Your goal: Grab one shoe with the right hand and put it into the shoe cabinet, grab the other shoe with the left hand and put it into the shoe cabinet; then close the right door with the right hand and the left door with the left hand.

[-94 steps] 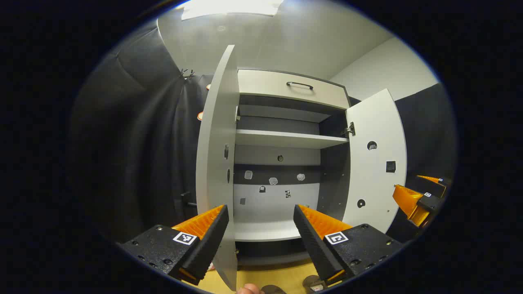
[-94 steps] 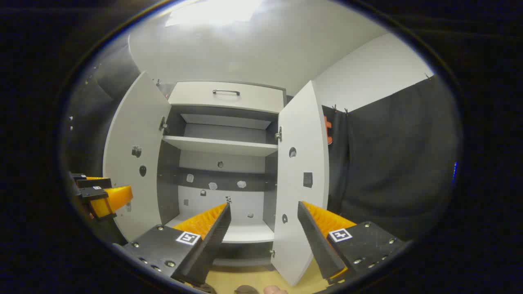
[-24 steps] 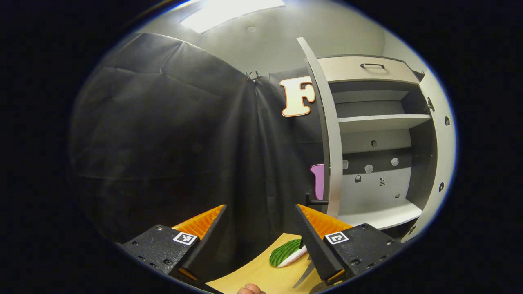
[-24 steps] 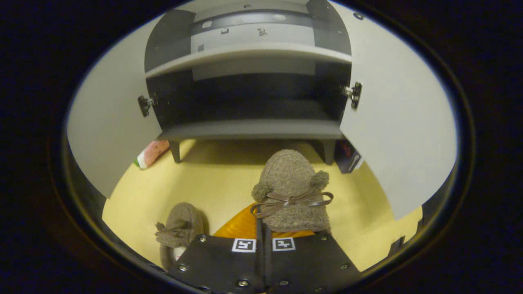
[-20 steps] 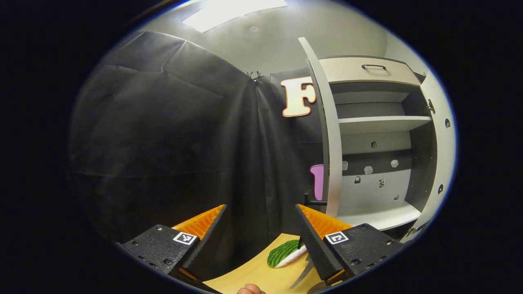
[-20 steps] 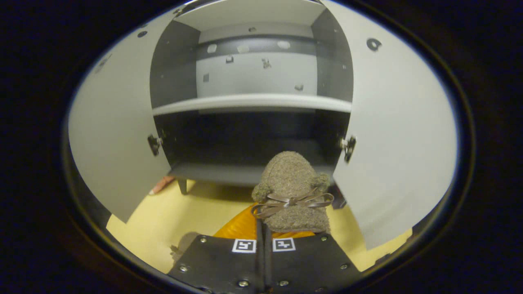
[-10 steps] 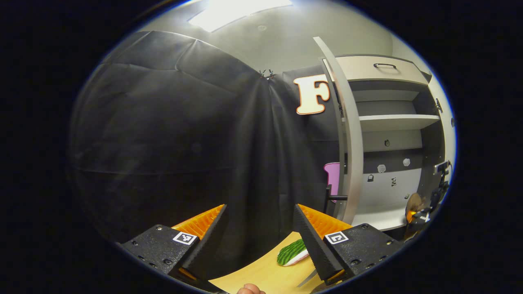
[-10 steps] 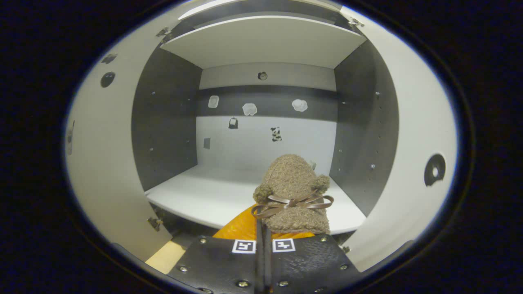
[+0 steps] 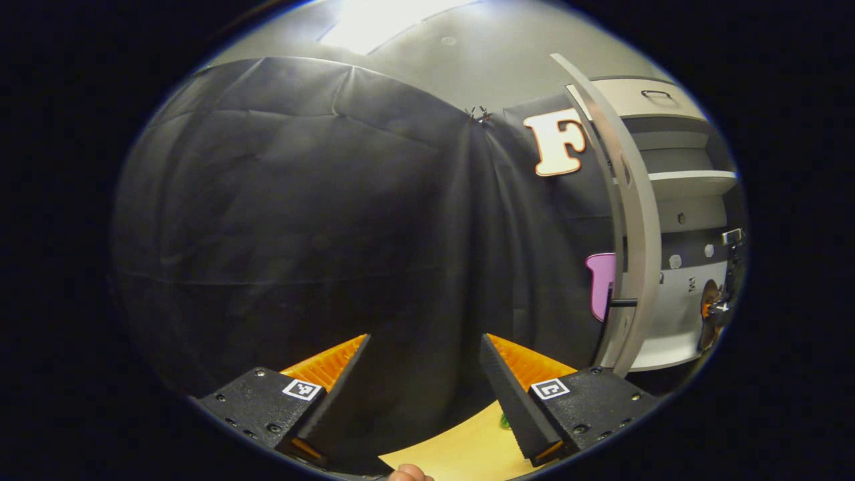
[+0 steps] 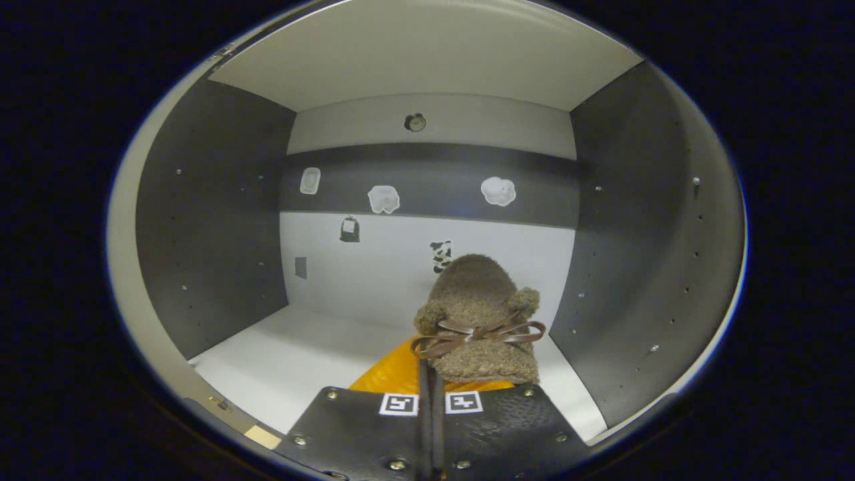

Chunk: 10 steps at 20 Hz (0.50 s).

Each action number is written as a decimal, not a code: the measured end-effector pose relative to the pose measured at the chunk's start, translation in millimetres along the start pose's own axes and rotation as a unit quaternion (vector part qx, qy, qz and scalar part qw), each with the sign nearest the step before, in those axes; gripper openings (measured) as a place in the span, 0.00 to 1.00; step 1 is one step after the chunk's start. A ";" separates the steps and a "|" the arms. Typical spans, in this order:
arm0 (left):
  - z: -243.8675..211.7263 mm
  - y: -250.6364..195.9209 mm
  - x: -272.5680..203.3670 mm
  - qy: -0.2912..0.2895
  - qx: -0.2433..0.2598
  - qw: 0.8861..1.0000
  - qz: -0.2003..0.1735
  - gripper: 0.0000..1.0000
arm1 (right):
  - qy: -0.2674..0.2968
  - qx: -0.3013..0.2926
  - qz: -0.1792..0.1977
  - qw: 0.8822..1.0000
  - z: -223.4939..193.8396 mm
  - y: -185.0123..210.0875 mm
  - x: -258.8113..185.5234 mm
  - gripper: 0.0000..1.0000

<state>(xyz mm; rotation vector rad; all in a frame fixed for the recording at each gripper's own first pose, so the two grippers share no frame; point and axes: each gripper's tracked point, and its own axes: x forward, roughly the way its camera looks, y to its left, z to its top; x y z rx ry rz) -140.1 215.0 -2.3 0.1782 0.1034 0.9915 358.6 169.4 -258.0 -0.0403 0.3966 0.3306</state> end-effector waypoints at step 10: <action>-5.3 10.4 -4.6 0.009 -0.002 1.000 0.028 0.96 | 0.039 -0.001 -0.017 0.999 -25.9 -5.1 33.0 0.16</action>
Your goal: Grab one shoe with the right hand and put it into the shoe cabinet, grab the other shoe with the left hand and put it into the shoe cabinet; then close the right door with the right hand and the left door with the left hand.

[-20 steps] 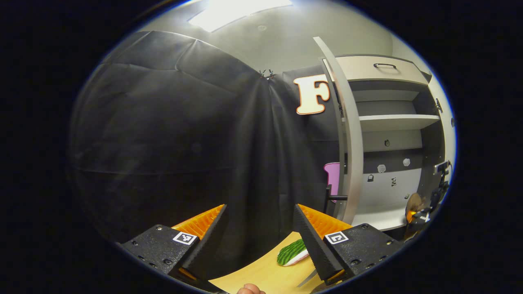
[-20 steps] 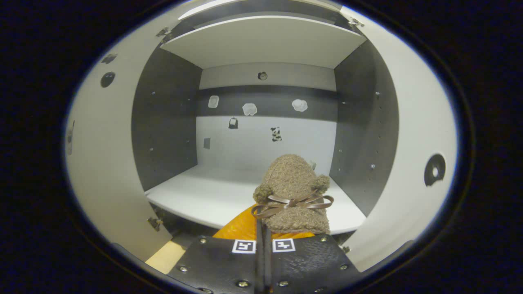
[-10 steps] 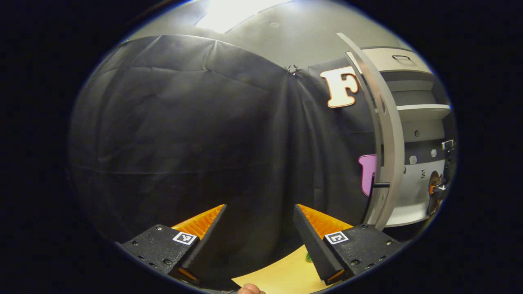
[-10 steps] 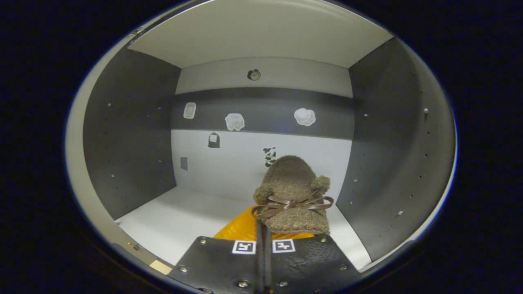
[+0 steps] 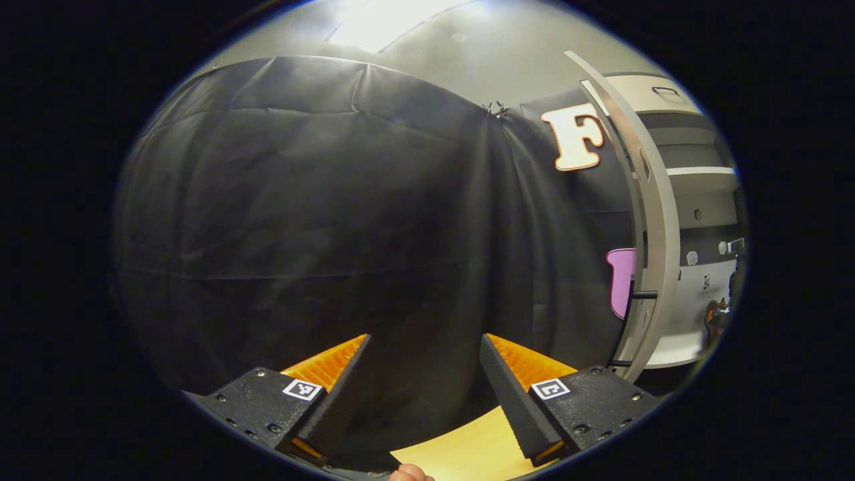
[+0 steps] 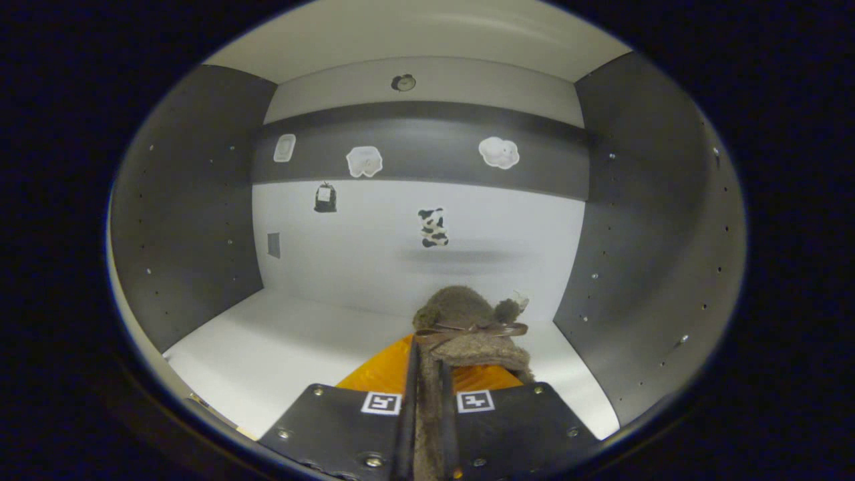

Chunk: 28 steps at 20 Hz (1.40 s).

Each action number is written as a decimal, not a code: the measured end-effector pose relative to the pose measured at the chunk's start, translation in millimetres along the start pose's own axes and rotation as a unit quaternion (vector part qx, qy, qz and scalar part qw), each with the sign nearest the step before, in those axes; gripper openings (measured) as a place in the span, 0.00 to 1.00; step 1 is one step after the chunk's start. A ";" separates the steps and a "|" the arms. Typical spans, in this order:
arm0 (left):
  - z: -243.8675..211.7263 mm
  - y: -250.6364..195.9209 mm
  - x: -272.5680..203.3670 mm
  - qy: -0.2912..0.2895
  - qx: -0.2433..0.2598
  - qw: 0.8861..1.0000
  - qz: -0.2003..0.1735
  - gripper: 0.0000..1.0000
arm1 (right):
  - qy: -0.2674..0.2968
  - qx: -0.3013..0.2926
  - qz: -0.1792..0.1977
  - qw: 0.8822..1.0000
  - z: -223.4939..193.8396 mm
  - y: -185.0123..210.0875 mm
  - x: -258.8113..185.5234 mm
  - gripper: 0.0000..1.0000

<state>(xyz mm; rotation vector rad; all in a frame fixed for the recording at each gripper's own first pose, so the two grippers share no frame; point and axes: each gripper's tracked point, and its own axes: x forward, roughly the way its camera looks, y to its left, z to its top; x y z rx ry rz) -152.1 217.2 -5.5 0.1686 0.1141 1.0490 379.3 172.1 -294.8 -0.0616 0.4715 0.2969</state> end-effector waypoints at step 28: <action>-85.8 -132.1 -70.7 0.053 -0.012 0.958 -0.281 0.97 | -0.168 -0.008 0.026 0.985 138.2 -13.9 -248.7 0.47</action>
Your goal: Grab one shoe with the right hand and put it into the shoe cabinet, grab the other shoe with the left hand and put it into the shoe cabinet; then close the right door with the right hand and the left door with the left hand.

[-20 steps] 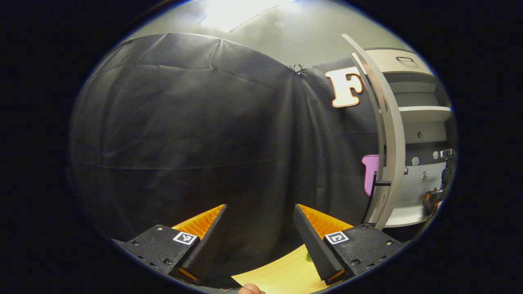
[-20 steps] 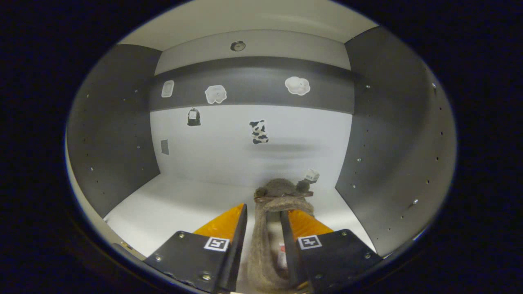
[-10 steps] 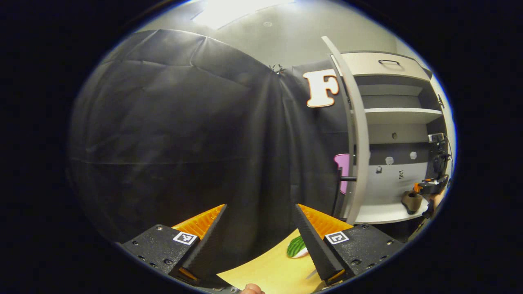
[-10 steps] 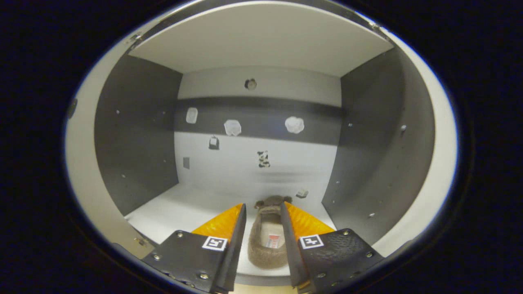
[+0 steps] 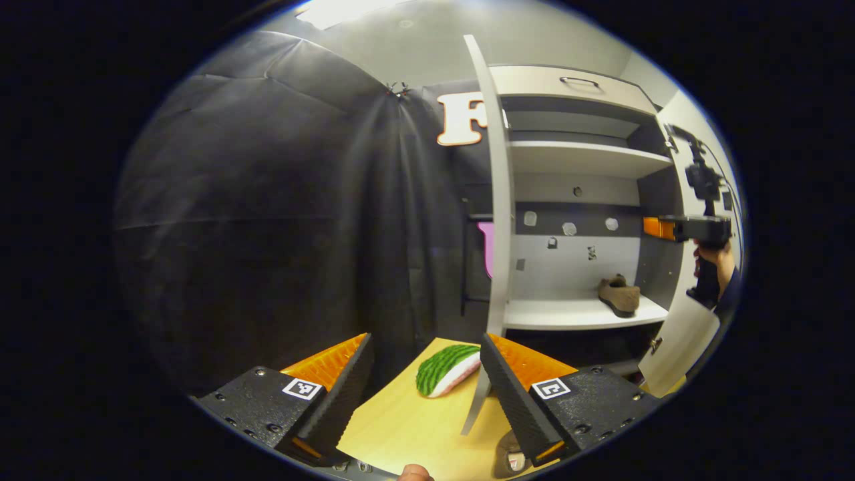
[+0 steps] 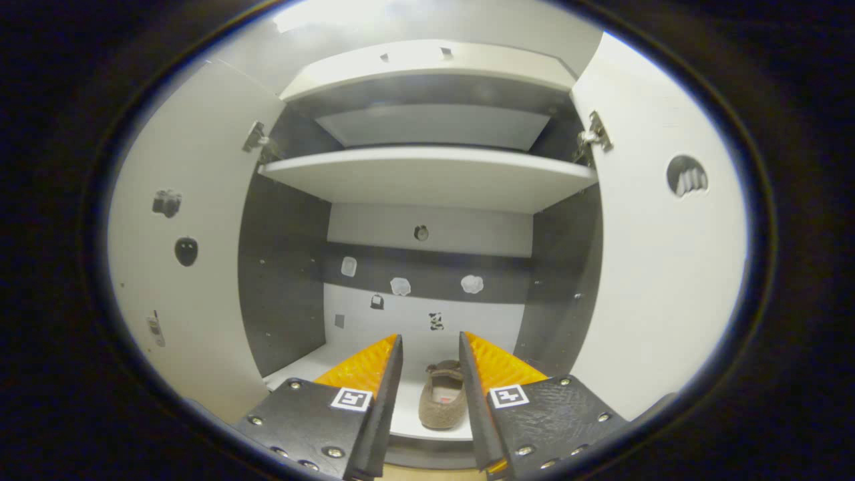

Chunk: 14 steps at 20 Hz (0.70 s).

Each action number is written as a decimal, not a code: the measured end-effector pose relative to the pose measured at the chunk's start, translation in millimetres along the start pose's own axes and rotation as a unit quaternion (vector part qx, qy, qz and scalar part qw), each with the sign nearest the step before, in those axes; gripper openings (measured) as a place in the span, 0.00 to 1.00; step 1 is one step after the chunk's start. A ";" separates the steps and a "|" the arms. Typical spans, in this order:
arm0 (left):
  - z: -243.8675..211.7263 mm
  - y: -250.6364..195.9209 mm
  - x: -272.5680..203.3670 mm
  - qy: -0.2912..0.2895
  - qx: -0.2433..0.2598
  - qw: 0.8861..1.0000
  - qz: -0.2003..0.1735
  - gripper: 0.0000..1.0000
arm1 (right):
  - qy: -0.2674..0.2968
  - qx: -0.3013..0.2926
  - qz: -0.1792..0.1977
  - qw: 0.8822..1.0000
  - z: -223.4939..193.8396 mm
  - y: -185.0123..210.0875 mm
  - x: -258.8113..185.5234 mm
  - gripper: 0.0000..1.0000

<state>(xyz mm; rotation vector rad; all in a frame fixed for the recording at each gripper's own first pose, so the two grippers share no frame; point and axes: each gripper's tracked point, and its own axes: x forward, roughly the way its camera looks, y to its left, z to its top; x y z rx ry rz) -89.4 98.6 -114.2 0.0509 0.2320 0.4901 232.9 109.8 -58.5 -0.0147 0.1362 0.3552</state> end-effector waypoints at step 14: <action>-161.3 -72.7 -23.4 0.123 -0.011 0.988 -0.094 0.99 | -0.065 0.000 0.014 0.998 79.3 -29.1 -88.3 0.50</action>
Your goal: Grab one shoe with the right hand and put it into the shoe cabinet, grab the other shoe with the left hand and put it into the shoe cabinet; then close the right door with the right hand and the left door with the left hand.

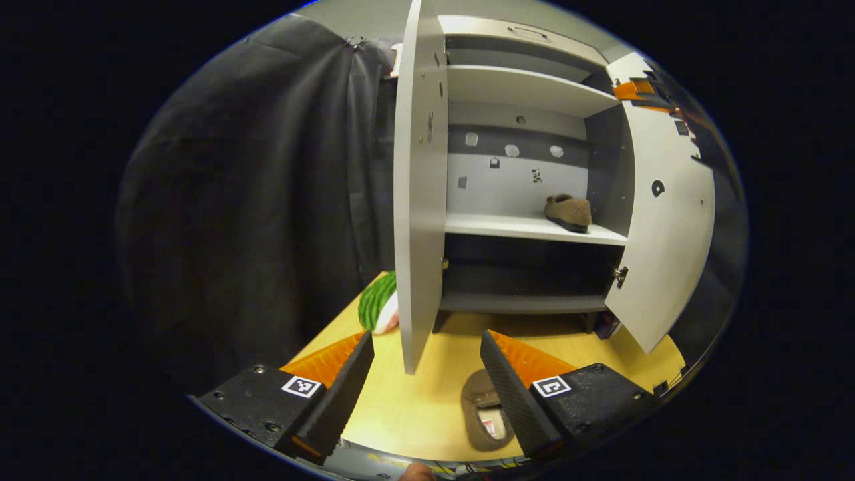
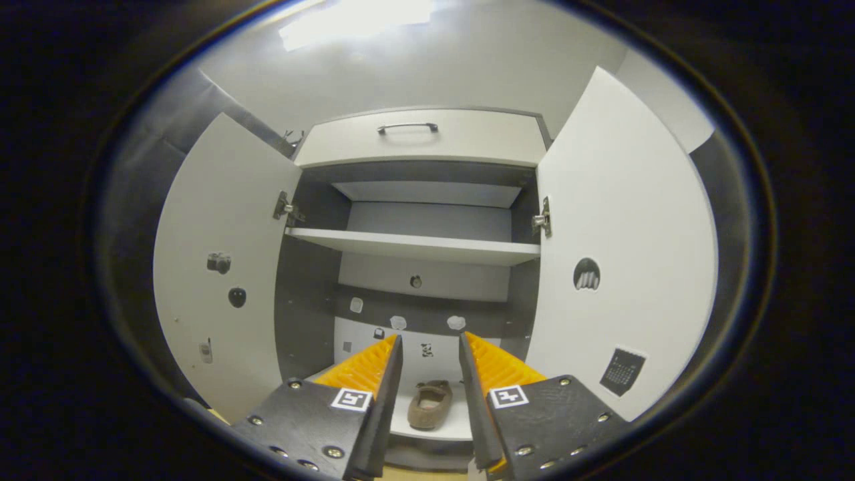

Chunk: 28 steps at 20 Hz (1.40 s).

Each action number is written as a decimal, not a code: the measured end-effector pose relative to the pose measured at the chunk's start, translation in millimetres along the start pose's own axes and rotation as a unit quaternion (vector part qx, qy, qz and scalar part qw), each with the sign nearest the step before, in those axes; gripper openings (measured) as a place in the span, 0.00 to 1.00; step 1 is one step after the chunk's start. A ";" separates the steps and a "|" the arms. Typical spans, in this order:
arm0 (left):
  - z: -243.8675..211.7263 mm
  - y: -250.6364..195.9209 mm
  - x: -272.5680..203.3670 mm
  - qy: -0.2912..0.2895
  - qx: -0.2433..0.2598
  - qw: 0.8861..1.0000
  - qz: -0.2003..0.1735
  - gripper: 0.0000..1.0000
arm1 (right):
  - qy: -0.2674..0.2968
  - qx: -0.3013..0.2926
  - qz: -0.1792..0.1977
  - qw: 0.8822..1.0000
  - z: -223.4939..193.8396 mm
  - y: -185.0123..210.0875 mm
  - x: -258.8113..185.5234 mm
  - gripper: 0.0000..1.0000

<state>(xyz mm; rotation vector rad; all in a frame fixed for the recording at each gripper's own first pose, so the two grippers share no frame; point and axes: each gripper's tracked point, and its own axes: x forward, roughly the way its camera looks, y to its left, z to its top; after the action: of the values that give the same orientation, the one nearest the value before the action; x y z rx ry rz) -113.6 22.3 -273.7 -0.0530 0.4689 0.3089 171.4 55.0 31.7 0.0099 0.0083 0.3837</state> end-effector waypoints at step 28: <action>-239.6 -74.8 127.6 0.285 -0.041 0.955 -0.071 0.57 | 0.009 -0.030 -0.032 0.999 7.6 -50.5 -51.6 0.50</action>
<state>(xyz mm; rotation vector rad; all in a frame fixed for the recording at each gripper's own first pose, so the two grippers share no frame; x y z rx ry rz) -87.3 -42.0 -546.6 -0.2613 1.0200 0.1675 142.5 -11.2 39.0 -0.0539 0.0144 0.3190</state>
